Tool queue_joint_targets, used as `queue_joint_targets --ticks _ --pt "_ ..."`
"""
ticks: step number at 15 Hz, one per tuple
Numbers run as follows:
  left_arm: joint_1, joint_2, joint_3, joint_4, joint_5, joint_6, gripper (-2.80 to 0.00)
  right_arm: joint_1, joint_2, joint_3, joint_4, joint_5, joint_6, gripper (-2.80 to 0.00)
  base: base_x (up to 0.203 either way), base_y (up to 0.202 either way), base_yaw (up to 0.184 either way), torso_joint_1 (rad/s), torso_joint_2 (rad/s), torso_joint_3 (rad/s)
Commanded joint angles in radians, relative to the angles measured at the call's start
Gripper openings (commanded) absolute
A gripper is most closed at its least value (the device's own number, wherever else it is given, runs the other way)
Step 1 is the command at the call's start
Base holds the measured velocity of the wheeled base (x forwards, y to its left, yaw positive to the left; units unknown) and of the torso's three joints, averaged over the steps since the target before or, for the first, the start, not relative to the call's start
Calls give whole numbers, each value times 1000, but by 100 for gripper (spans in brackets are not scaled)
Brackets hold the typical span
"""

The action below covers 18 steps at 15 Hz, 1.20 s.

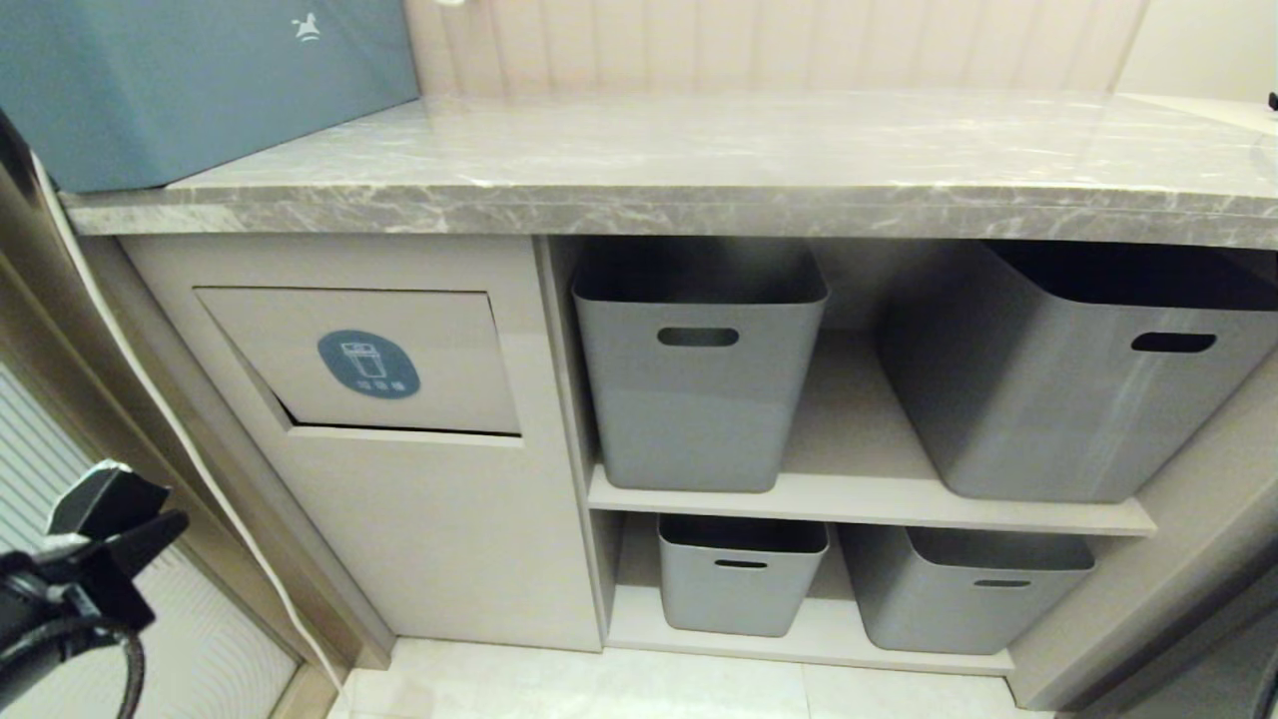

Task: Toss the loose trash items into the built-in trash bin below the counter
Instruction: Put the garbage in the trash can

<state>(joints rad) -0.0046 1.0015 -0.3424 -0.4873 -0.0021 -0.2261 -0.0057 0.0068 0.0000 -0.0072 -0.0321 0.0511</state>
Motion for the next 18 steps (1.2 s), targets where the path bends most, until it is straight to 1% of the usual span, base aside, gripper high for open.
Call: queue_joint_targets --ticks 1,3,5,7,9,11,12,14,15,18 --pt "37 107 -31 -31 -5 -6 -280 0 -5 2 0 0 1 -280 0 0 0 0 0 0" --pt "72 235 -65 -143 -26 -10 -280 0 -5 2 0 0 1 -280 0 0 0 0 0 0" --pt "99 381 -71 -311 -61 0 -280 0 -5 2 0 0 1 -280 0 0 0 0 0 0" --pt "110 509 -36 -501 -110 18 -280 0 -5 2 0 0 1 -280 0 0 0 0 0 0" --pt "115 639 0 -662 -159 25 -280 0 -5 2 0 0 1 -280 0 0 0 0 0 0" --pt "117 775 11 -830 -185 27 -280 0 -5 2 0 0 1 -280 0 0 0 0 0 0" --pt "117 833 6 -891 -195 27 -280 0 -5 1 0 0 1 -280 0 0 0 0 0 0" --pt "117 947 -32 -986 -217 28 -280 0 -5 2 0 0 1 -280 0 0 0 0 0 0" --pt "117 999 -61 -1011 -222 31 -280 0 -5 2 0 0 1 -280 0 0 0 0 0 0" --pt "117 1150 -230 -1039 -228 35 -280 0 -5 2 0 0 1 -280 0 0 0 0 0 0"
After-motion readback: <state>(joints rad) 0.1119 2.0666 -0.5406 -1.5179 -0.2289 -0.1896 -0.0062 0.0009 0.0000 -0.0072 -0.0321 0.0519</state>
